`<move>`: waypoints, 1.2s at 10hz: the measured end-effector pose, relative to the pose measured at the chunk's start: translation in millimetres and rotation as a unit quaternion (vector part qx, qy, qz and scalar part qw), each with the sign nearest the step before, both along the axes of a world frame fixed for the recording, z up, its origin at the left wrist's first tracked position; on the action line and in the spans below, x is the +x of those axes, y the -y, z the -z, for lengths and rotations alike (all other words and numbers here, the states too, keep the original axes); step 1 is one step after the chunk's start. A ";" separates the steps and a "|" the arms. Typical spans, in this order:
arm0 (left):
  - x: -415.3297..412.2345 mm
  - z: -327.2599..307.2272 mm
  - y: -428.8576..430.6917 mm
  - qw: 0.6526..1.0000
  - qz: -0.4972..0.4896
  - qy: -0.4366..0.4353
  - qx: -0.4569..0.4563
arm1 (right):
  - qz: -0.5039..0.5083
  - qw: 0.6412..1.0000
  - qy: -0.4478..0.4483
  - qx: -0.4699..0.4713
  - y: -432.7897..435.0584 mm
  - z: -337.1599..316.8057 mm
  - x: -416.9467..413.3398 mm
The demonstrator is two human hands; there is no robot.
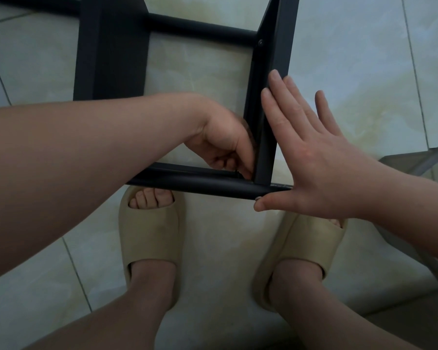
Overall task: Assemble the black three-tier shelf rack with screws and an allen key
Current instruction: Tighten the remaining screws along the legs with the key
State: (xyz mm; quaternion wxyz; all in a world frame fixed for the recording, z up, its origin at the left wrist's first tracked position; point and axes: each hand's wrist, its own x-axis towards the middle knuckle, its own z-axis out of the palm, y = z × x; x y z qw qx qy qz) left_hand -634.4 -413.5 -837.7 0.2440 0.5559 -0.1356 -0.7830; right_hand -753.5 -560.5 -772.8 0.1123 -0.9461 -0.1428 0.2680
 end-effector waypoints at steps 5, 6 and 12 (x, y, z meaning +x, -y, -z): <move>0.5 0.4 -3.4 1.000 -0.006 -0.025 -0.006 | 0.001 1.000 -0.001 0.001 0.1 0.1 0.3; 1.9 0.9 -6.4 1.000 -0.001 -0.018 -0.007 | 0.000 1.000 0.000 0.000 0.0 0.3 0.2; -1.3 0.7 1.0 1.000 -0.018 -0.006 0.002 | 0.000 1.000 -0.002 0.000 -0.1 0.0 1.0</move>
